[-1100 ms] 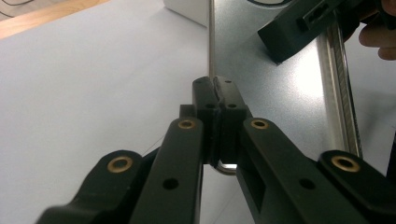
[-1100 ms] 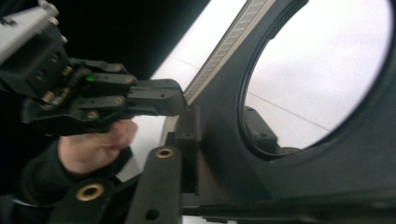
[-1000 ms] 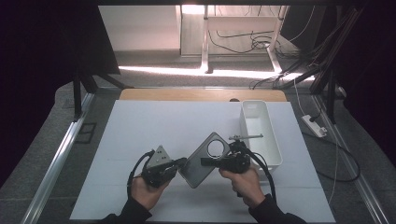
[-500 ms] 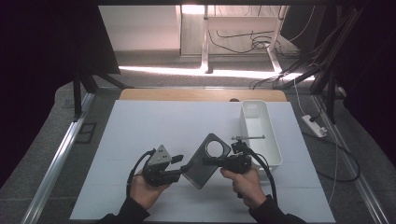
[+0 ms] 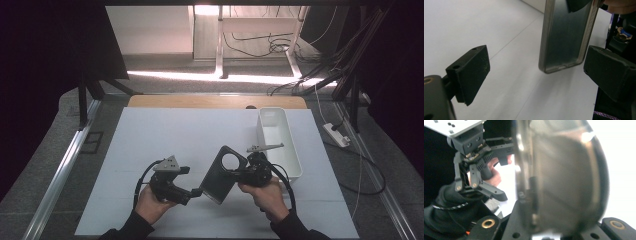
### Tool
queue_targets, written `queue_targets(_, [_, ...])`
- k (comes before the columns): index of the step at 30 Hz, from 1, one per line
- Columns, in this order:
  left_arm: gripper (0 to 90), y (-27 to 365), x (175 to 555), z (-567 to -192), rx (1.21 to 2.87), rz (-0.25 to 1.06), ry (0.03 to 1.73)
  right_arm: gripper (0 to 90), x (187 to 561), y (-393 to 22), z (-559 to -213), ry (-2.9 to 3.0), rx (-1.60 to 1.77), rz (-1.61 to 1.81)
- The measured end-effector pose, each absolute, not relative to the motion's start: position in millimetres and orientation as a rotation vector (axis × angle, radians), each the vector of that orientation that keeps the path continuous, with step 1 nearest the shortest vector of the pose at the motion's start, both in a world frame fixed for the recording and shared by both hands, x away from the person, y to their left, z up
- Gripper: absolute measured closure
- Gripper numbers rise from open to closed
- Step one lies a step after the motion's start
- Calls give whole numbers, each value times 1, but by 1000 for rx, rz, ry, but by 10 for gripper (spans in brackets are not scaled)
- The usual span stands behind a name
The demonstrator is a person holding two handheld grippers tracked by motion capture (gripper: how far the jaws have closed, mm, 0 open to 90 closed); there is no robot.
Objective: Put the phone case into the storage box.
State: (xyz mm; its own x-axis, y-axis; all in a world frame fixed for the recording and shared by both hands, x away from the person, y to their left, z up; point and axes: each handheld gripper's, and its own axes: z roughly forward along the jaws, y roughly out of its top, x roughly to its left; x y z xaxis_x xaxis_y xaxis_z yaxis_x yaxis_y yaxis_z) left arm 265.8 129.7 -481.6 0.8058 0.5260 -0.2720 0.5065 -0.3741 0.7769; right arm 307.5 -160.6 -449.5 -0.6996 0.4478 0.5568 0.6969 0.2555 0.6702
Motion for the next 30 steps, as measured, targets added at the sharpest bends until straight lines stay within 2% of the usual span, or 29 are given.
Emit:
queue_targets(9, [1,129,265,-486,2062,-1,699,846,303,-160,-449,-2368,-957,-1429])
queue_targets(30, [0,111,263,-489,2102,-97,577,847,290,-144,-440,-2486,-703,-1439])
